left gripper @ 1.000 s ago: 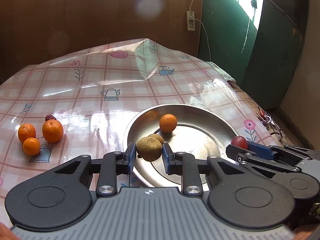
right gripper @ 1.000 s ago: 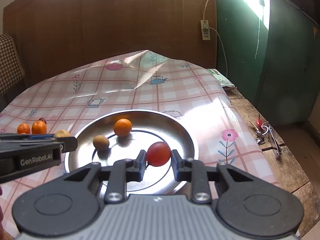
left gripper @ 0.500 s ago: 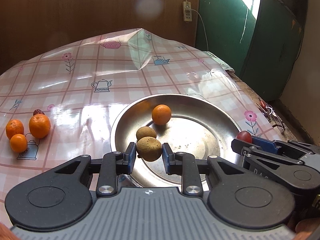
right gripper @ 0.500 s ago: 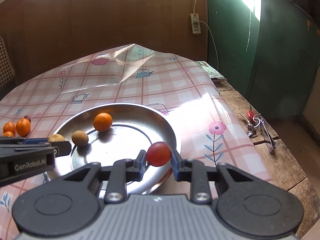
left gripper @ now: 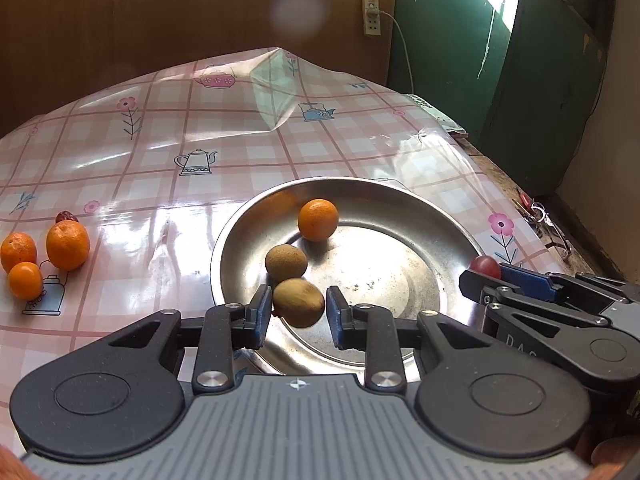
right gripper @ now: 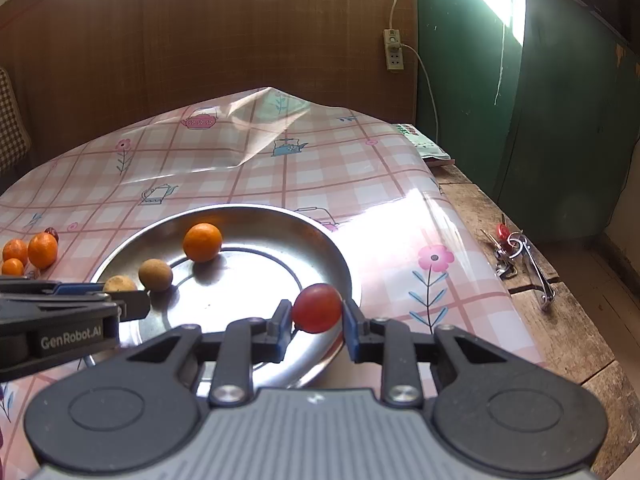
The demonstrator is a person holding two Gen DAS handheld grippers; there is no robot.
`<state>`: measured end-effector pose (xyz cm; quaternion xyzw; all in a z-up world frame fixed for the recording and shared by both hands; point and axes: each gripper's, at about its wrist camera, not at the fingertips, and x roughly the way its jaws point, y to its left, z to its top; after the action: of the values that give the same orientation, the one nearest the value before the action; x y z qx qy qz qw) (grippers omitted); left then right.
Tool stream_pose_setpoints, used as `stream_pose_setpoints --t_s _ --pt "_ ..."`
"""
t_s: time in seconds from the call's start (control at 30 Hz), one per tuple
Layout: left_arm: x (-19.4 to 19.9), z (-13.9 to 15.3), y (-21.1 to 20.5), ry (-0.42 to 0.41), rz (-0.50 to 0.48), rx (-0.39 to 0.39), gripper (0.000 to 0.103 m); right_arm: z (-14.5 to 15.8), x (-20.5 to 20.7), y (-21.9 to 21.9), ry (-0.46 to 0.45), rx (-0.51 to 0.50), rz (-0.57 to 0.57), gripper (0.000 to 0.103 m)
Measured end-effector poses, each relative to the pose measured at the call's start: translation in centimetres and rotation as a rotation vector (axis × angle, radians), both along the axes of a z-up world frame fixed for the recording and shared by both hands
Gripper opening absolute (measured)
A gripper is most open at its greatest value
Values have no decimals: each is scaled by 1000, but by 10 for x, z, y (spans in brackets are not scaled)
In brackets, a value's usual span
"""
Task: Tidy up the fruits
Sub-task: 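Open the left gripper to drop the brown fruit while the right gripper releases the plum into the plate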
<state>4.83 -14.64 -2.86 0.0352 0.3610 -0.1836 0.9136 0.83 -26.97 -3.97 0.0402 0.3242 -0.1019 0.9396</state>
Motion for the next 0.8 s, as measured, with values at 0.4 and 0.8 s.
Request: stream_pose_setpoints --t_s 0.4,0.8 --pt "-7 13 11 -26 23 -10 63 8 -4 9 -25 -8 27 31" --pt "-15 28 38 -35 90 -15 71 23 -6 34 -46 -12 92 33"
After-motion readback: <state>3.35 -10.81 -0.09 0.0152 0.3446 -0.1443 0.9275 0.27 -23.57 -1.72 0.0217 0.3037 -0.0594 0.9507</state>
